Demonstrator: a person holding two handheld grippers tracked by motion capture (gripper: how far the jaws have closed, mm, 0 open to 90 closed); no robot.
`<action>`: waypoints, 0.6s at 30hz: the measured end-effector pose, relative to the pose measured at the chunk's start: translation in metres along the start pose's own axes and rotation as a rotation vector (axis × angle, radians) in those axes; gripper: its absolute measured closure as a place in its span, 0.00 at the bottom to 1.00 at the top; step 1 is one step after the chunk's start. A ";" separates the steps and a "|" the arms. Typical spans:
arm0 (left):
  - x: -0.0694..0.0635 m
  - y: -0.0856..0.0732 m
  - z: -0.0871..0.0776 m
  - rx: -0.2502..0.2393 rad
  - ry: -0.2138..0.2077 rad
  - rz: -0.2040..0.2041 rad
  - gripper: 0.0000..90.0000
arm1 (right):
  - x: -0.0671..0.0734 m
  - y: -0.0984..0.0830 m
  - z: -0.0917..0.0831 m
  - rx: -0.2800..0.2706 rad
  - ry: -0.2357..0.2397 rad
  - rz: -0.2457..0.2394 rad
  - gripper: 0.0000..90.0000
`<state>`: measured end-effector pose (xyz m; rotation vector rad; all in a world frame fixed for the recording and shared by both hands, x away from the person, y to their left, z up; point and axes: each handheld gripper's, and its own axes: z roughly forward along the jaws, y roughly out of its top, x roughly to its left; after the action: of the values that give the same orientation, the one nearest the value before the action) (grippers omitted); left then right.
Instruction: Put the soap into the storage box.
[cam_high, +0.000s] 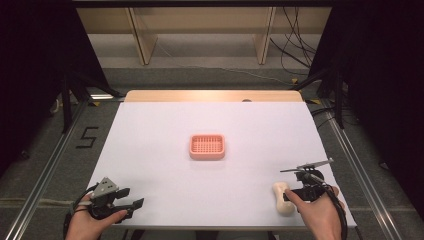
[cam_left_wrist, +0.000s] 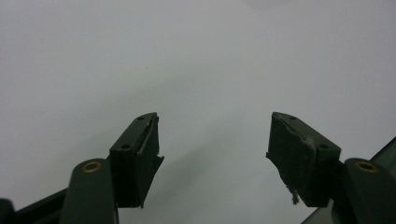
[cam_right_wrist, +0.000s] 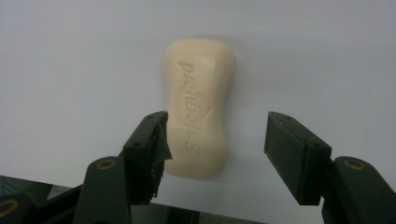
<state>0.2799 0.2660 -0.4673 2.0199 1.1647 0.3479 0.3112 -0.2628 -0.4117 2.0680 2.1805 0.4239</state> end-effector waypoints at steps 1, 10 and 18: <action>0.000 0.000 0.000 0.000 0.000 0.000 0.37 | 0.002 0.001 0.000 0.013 -0.008 0.011 0.45; -0.001 0.000 0.002 -0.011 -0.016 -0.009 0.38 | 0.012 0.008 0.005 0.056 -0.030 -0.014 0.46; -0.001 0.000 0.001 -0.008 -0.025 -0.008 0.38 | 0.016 0.019 0.006 0.077 -0.051 -0.039 0.46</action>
<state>0.2796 0.2647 -0.4681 2.0065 1.1541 0.3223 0.3296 -0.2457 -0.4104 2.0462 2.2381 0.2847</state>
